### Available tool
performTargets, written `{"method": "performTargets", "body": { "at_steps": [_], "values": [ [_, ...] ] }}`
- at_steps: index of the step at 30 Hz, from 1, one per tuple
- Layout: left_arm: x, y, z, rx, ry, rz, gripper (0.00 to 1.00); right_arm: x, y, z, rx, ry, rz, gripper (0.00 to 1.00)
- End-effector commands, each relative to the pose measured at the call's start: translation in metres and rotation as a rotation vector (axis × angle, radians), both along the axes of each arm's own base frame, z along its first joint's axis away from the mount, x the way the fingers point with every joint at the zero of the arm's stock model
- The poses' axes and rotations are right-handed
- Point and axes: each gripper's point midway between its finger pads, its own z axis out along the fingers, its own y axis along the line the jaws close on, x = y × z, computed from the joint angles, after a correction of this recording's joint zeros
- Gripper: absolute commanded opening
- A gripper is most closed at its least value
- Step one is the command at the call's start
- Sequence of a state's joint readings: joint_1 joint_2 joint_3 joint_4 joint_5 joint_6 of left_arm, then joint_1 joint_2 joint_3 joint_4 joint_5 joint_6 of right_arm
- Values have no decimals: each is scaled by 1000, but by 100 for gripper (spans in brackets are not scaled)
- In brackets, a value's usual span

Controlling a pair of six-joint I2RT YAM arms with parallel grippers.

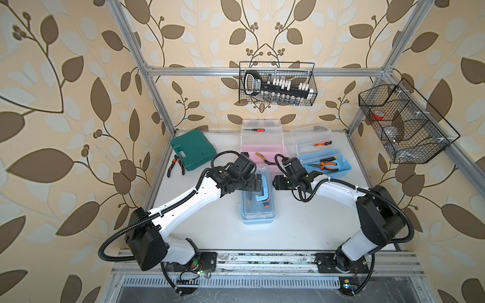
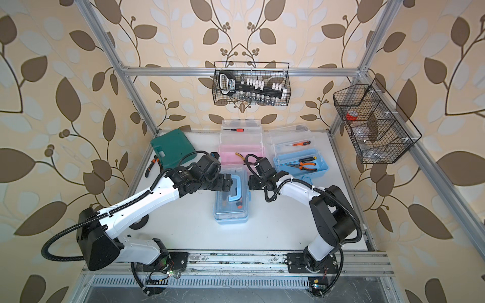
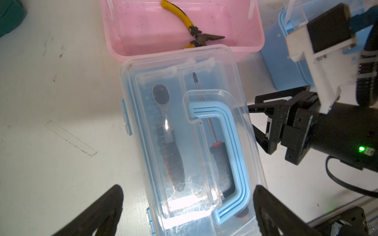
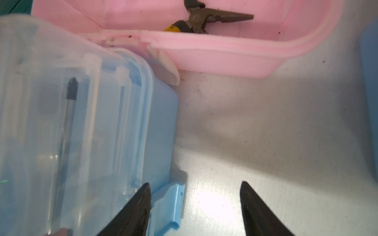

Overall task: Close toolboxes
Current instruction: Move the toolbox to the center of the board, then fasten the toolbox latch on the toolbox.

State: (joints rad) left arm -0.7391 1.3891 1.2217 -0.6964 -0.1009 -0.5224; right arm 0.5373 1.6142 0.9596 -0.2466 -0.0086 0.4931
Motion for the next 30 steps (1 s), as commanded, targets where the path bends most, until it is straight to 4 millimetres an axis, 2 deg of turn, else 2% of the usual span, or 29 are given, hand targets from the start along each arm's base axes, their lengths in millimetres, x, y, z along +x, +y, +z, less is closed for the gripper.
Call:
{"method": "performTargets", "body": {
  "at_steps": [1, 3, 4, 5, 12, 15, 22, 25, 30],
  "values": [
    [3, -5, 9, 17, 7, -25, 99, -11, -12, 2, 4, -17, 10, 67],
    [4, -7, 9, 18, 10, -27, 99, -18, -20, -1, 3, -25, 9, 67],
    [5, -11, -2, 38, 38, -31, 99, -22, -23, -5, 9, -28, 8, 66],
    [6, -12, -5, 42, 45, -31, 99, -25, -25, -8, 20, -26, 9, 67],
    [7, -18, -30, 98, 104, -34, 99, -49, -14, -16, 193, -18, 16, 66],
    [5, -14, -45, 131, 135, -26, 99, -57, -16, -25, 205, -10, 20, 65],
    [0, -14, -63, 146, 181, -27, 99, -82, 0, -38, 167, -40, 124, 65],
    [0, -16, -66, 142, 191, -30, 99, -85, 6, -41, 165, -48, 132, 65],
    [-2, -16, -70, 143, 204, -34, 99, -76, 6, -46, 171, -94, 81, 65]
  ]
}}
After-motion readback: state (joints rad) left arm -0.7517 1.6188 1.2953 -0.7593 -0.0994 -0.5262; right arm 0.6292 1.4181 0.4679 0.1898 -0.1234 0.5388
